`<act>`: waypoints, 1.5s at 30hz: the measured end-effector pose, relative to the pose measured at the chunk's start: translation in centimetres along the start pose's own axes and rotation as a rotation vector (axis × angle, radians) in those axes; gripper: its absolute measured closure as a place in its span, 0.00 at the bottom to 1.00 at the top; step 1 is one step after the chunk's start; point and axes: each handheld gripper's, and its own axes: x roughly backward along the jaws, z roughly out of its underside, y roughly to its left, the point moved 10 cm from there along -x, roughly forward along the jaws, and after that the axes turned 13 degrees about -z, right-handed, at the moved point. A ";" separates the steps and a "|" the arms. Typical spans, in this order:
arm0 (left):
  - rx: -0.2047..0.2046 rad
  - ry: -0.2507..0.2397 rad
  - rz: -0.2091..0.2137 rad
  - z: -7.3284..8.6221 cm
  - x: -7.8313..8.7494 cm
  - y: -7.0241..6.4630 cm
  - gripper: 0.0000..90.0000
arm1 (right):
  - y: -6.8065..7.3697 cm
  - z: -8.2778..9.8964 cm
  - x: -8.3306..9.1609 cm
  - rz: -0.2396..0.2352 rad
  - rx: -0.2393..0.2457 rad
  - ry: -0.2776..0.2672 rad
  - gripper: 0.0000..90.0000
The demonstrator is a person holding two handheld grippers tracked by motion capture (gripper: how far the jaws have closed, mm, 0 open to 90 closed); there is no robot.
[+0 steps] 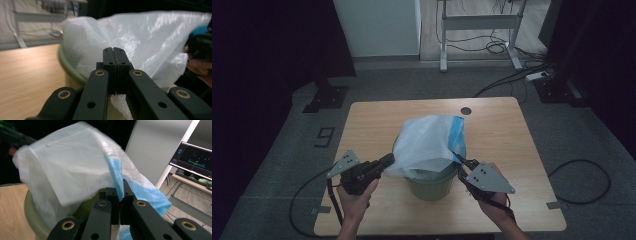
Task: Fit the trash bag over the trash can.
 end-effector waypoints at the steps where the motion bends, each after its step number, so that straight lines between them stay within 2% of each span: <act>1: 0.001 -0.016 -0.008 -0.1 0.3 0.2 0.99 | 0.1 0.2 0.1 -0.002 -0.002 0.002 0.98; 4: 0.009 -0.043 -0.014 -0.1 1.1 0.8 0.99 | 0.5 0.7 0.5 -0.012 -0.007 0.006 0.98; 11: 0.042 -0.052 -0.004 0.5 1.4 1.4 0.99 | 1.1 1.9 1.1 -0.038 -0.025 0.024 0.94; 14: 0.051 -0.050 0.001 0.7 1.5 1.5 0.99 | 1.3 2.5 1.4 -0.061 -0.046 0.032 0.89; 18: 0.061 -0.048 0.003 1.1 1.6 1.8 0.99 | 1.6 3.1 2.1 -0.115 -0.095 0.031 0.75; 22: 0.068 -0.044 0.006 1.4 1.6 2.0 0.99 | 1.0 3.5 3.7 -0.088 -0.137 0.024 0.66; 27: 0.069 -0.041 0.002 1.6 1.4 2.2 0.99 | 0.0 3.1 5.5 -0.064 -0.210 -0.025 0.60; 29: 0.071 -0.042 0.000 1.6 1.4 2.2 0.99 | -0.7 2.8 5.9 -0.029 -0.228 -0.034 0.54; 31: 0.070 -0.041 0.002 1.6 1.4 2.2 0.99 | -1.2 2.4 6.2 -0.014 -0.253 -0.052 0.53; 34: 0.067 -0.039 0.004 1.7 1.3 2.2 0.99 | -1.8 2.3 5.9 0.005 -0.271 -0.034 0.52; 37: 0.068 -0.041 0.007 1.8 1.4 2.2 0.99 | -2.3 2.4 4.7 0.001 -0.287 -0.010 0.52; 41: 0.071 -0.044 0.008 1.9 1.5 2.4 0.99 | -2.5 2.7 2.7 -0.016 -0.297 0.023 0.52; 45: 0.073 -0.043 0.007 2.0 1.8 2.8 0.99 | -1.9 2.7 0.9 -0.057 -0.307 0.057 0.51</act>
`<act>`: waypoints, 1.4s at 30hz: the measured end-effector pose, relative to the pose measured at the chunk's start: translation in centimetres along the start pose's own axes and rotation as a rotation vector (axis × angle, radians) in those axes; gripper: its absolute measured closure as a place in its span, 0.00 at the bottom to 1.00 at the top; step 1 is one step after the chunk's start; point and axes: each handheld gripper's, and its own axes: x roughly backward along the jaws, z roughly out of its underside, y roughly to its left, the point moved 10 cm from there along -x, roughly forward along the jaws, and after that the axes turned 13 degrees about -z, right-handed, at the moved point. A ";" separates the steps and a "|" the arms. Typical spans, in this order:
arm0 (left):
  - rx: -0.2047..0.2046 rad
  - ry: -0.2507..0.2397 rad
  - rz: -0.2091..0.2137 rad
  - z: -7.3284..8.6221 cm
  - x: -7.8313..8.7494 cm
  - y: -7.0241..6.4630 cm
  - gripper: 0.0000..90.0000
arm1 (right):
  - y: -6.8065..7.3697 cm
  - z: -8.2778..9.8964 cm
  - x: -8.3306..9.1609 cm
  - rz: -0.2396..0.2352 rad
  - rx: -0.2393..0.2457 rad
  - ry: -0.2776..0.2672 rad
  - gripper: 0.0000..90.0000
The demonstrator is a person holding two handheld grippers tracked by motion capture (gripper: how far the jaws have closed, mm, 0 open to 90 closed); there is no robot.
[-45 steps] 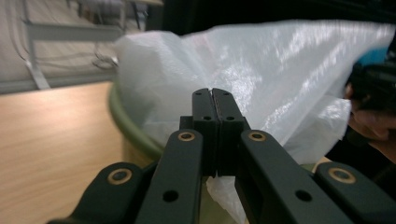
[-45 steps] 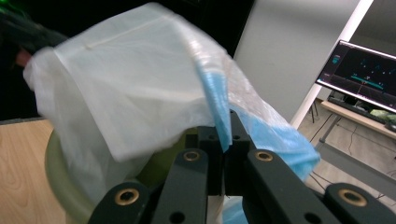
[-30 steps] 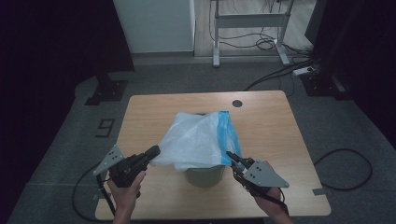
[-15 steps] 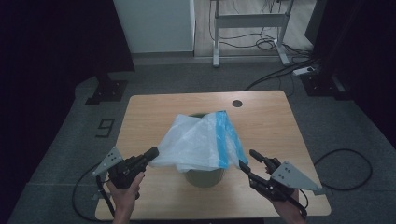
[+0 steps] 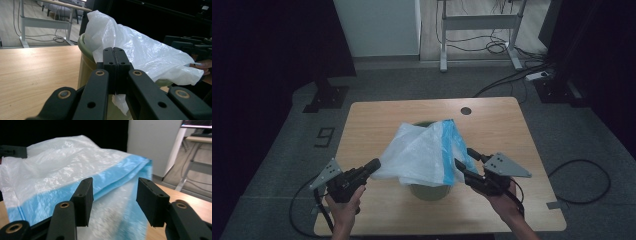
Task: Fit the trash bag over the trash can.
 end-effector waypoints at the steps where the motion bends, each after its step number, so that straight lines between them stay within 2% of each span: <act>1: -0.003 0.001 0.000 0.0 0.1 0.1 0.99 | 0.3 0.0 -0.3 -0.012 -0.001 0.006 0.50; 6: -0.007 0.009 0.002 0.2 0.2 0.0 0.99 | 1.8 -0.5 -0.9 -0.051 0.003 -0.008 0.47; 11: -0.008 0.011 0.005 0.2 -0.1 -0.2 0.99 | 3.6 -1.0 0.0 -0.082 0.011 -0.013 0.41; 15: -0.011 0.016 0.007 0.3 -0.5 -0.5 0.98 | 5.0 -0.3 0.8 -0.139 0.015 -0.005 0.37; 19: -0.008 0.018 0.006 0.3 -0.7 -0.6 0.98 | 5.8 0.9 0.5 -0.159 0.063 0.039 0.35; 22: -0.010 0.022 0.006 0.4 -0.9 -0.6 0.98 | 5.8 1.3 -0.3 -0.139 0.098 0.067 0.40; 25: -0.009 0.026 0.007 0.4 -0.9 -0.6 0.98 | 5.3 1.1 -0.8 -0.100 0.139 0.070 0.69; 26: -0.009 0.028 0.010 0.5 -1.0 -0.6 0.98 | 5.1 1.1 -1.0 -0.091 0.134 0.074 0.77; 29: -0.020 0.040 0.019 0.4 -1.4 -0.9 0.98 | 4.3 0.9 -1.2 -0.051 0.123 0.080 0.92; 32: -0.038 0.047 0.034 0.2 -2.1 -1.7 0.98 | 3.8 0.2 -0.7 -0.001 0.129 0.035 0.96; 36: -0.068 0.058 0.059 -0.1 -3.0 -3.4 0.98 | 3.3 -2.1 0.4 0.055 0.139 -0.051 0.97; 39: -0.096 0.070 0.084 0.0 -3.5 -5.0 0.98 | 3.2 -4.1 1.2 0.075 0.152 -0.105 0.96; 42: -0.124 0.088 0.109 0.6 -3.9 -6.6 0.98 | 3.5 -5.5 1.4 0.071 0.162 -0.139 0.96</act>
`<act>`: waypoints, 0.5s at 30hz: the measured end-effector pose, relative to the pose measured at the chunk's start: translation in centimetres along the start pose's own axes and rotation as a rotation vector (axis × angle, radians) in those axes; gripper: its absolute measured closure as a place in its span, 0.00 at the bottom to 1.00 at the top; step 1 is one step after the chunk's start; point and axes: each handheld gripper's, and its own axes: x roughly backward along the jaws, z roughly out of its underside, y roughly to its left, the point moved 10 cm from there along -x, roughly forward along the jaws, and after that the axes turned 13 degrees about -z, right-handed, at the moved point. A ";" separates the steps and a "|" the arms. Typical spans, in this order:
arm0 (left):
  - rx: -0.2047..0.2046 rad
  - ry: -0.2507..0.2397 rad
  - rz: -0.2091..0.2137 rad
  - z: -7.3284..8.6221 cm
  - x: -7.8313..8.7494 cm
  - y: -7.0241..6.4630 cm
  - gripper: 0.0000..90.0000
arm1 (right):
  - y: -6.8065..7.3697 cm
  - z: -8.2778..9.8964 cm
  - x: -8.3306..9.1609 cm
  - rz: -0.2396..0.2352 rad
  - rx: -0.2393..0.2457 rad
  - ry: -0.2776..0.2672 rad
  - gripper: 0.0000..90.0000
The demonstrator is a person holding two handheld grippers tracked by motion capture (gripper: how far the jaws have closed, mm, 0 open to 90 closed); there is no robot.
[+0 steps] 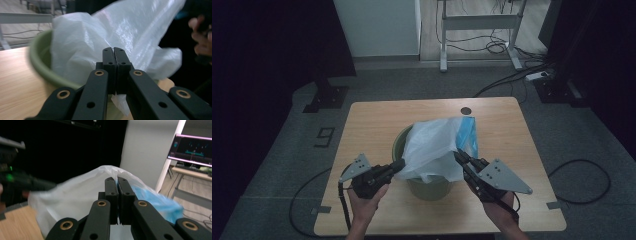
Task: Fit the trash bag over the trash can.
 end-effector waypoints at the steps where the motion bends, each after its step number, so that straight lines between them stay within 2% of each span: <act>1: -0.015 0.008 0.005 0.2 -0.1 -0.4 0.98 | 0.1 -0.3 -0.1 -0.005 0.002 -0.007 0.96; 4: -0.041 0.027 0.008 0.9 -0.2 -1.1 0.97 | 1.0 -0.2 -0.6 -0.040 0.013 -0.004 0.96; 8: -0.032 0.028 0.011 1.0 0.3 -1.0 0.92 | 2.1 1.2 -1.3 -0.091 0.012 0.022 0.96; 11: -0.012 0.006 -0.023 0.3 0.9 -0.4 0.74 | 2.6 2.0 -1.6 -0.117 0.010 0.037 0.96; 13: 0.009 -0.007 -0.020 -0.2 1.4 -0.2 0.66 | 2.7 2.2 -1.7 -0.127 0.010 0.041 0.96; 15: 0.008 -0.016 -0.034 -0.8 1.8 -0.1 0.60 | 2.9 2.3 -1.8 -0.136 0.009 0.041 0.96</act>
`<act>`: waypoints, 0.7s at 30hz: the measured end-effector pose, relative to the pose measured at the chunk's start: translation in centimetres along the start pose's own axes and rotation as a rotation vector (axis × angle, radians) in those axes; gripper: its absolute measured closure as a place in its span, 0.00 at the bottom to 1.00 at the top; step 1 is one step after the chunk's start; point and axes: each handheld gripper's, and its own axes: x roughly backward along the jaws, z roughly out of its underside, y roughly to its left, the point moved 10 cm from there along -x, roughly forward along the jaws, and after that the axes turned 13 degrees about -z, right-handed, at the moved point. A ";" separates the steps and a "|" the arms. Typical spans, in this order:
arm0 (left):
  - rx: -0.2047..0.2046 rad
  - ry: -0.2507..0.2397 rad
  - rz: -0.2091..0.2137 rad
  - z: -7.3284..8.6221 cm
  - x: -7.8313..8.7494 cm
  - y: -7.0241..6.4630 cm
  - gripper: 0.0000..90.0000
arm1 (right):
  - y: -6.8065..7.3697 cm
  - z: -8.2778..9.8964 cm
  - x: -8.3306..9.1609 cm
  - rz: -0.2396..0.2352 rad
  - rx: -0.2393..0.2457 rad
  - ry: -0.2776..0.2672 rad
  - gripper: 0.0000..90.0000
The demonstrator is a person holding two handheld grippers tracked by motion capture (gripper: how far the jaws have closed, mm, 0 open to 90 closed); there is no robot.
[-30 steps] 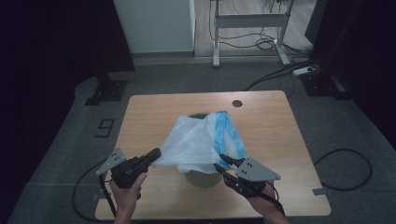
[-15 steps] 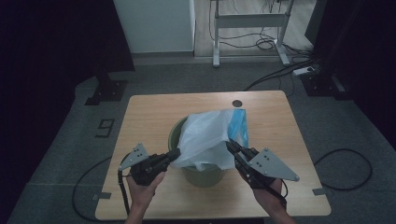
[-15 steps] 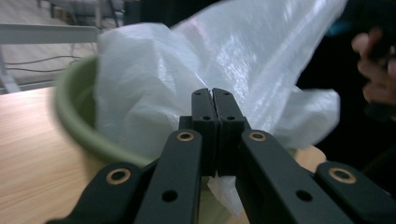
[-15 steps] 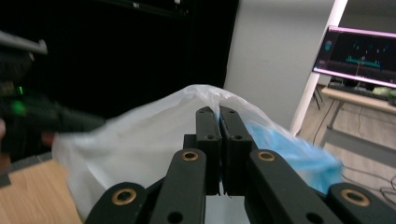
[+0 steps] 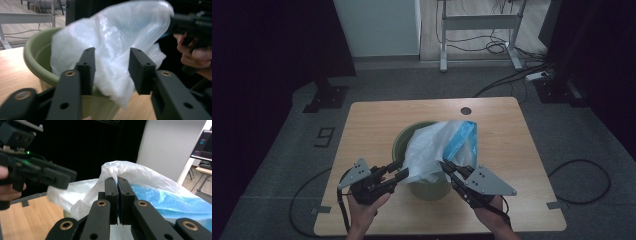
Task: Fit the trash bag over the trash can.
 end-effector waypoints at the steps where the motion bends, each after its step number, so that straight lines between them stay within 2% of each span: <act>1: -0.002 -0.001 -0.005 -0.2 0.1 0.0 0.58 | 0.1 0.0 0.0 -0.007 0.000 -0.002 0.96; 5: 0.007 0.012 -0.030 -1.2 -0.3 0.8 0.54 | 0.8 -0.1 -0.1 -0.036 0.015 -0.006 0.96; 11: 0.015 0.056 -0.068 -2.5 -2.1 2.6 0.55 | 1.3 0.3 -0.1 -0.038 0.040 0.006 0.96; 15: 0.010 0.125 -0.080 -2.1 -3.4 3.6 0.58 | 1.3 0.3 -0.2 -0.045 0.042 0.009 0.96; 17: 0.004 0.149 -0.076 -1.7 -3.8 3.7 0.60 | 1.4 0.3 -0.1 -0.048 0.045 0.008 0.96; 21: -0.023 0.200 -0.086 -0.7 -4.2 3.5 0.73 | 1.4 0.3 0.0 -0.050 0.050 0.009 0.96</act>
